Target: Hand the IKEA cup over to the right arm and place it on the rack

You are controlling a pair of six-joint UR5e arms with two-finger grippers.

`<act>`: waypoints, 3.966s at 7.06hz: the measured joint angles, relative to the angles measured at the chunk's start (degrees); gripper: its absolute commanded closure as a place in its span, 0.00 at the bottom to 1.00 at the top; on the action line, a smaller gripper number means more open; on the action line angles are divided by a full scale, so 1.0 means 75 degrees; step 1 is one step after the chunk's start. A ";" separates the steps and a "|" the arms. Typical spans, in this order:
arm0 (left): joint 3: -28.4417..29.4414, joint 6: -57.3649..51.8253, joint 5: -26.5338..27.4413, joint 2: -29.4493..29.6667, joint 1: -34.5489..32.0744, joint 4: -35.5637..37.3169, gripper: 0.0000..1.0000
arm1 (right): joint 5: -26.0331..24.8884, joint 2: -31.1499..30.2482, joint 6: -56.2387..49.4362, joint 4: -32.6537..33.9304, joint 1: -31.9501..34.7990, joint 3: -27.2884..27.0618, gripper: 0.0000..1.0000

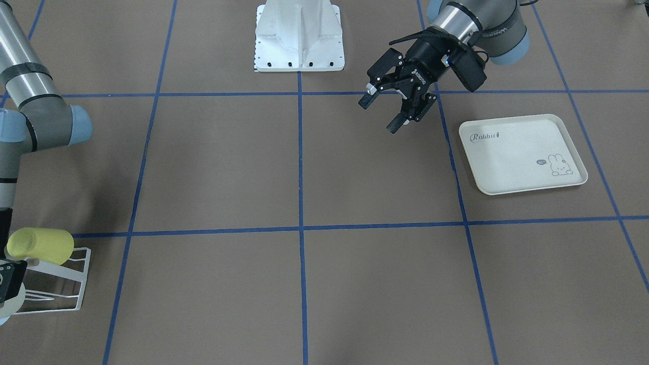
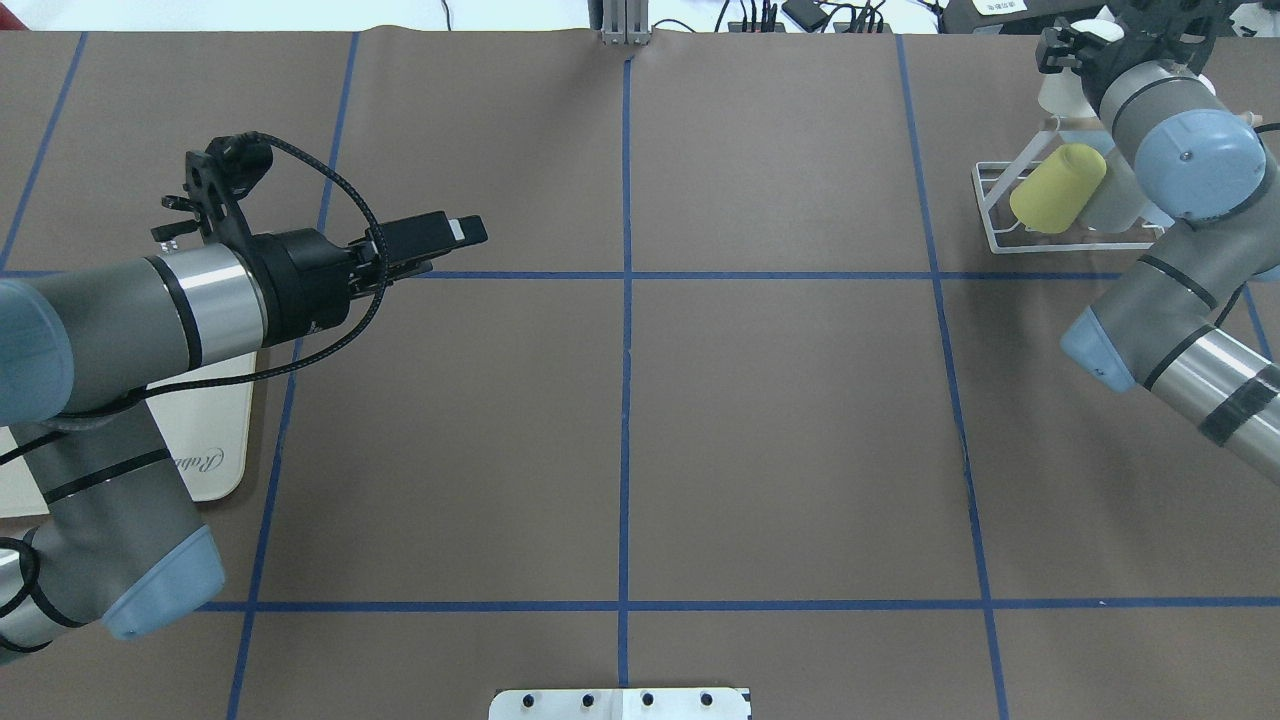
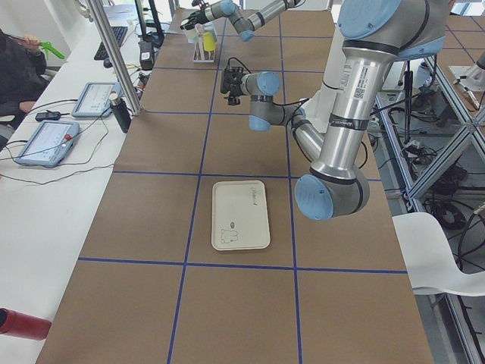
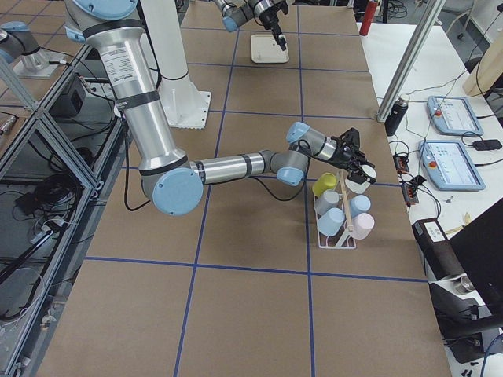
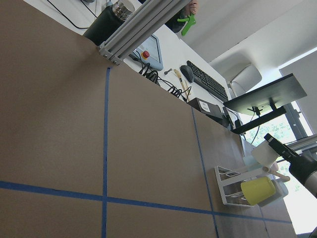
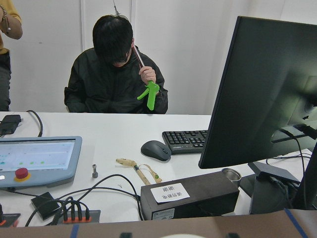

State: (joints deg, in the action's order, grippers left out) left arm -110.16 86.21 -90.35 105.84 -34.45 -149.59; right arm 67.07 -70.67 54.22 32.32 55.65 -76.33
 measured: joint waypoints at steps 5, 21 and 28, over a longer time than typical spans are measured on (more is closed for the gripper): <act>0.0004 0.0001 0.0000 -0.0052 0.0002 -0.0014 0.00 | -0.0038 -0.0104 0.0050 -0.0814 -0.0196 0.0277 0.23; -0.0763 -0.5301 -0.3151 -0.2408 -0.3250 0.1455 0.00 | 0.8156 -0.0410 -0.4455 0.6015 0.4348 -0.2972 0.00; 0.0201 -0.9145 -0.4365 -0.3028 -0.5241 0.2794 0.00 | 0.8842 -0.1686 -0.8107 0.8875 0.4620 -0.3056 0.00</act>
State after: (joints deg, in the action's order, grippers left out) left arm -108.65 17.63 -123.09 83.13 -73.76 -128.63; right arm 133.39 -83.31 -6.59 98.88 90.30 -99.25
